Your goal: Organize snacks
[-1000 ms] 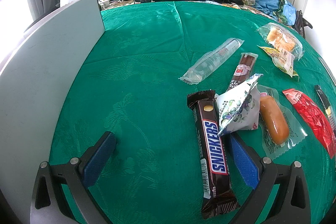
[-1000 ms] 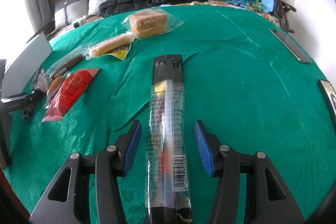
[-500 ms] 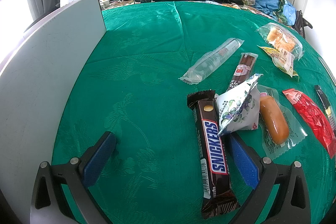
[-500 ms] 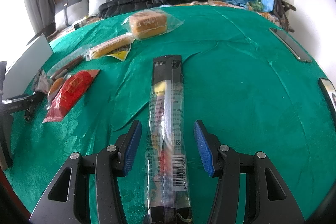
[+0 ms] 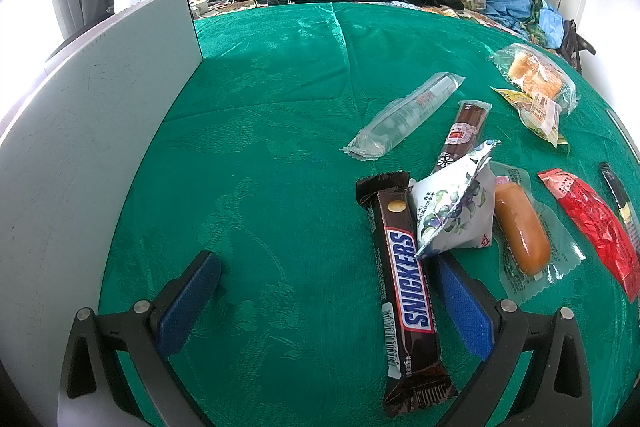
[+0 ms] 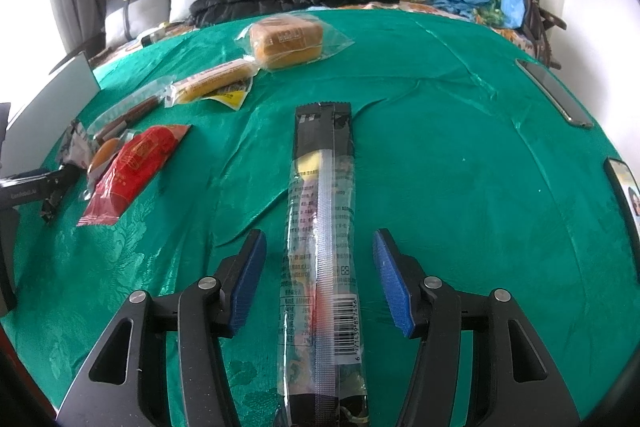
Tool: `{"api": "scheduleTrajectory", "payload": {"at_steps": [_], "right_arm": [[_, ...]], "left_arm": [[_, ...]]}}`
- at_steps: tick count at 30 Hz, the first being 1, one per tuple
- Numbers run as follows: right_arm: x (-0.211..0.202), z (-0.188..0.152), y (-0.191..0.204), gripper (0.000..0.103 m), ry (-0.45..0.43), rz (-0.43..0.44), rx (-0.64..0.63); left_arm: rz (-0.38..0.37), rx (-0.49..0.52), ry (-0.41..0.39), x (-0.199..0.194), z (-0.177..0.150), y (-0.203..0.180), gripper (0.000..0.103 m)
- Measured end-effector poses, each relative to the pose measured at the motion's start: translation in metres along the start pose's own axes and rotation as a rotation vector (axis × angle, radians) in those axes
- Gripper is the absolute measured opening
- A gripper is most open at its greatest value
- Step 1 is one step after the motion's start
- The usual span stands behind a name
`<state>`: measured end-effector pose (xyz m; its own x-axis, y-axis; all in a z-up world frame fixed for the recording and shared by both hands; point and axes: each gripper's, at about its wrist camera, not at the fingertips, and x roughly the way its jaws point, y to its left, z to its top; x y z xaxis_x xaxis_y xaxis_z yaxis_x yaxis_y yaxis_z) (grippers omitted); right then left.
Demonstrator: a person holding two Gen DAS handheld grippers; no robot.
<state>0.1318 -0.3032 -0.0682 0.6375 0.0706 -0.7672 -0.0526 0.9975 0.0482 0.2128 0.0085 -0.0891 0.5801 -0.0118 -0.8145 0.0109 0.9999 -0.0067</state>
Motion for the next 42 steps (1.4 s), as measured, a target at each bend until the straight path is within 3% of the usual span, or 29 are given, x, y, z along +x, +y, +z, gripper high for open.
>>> {"api": "scheduleTrajectory", "payload": {"at_steps": [42], "right_arm": [[0.0006,0.0007,0.0032,0.063,0.000,0.020,0.000]], "left_arm": [[0.002,-0.003,0.000,-0.0001,-0.0002,0.0021,0.103]]}}
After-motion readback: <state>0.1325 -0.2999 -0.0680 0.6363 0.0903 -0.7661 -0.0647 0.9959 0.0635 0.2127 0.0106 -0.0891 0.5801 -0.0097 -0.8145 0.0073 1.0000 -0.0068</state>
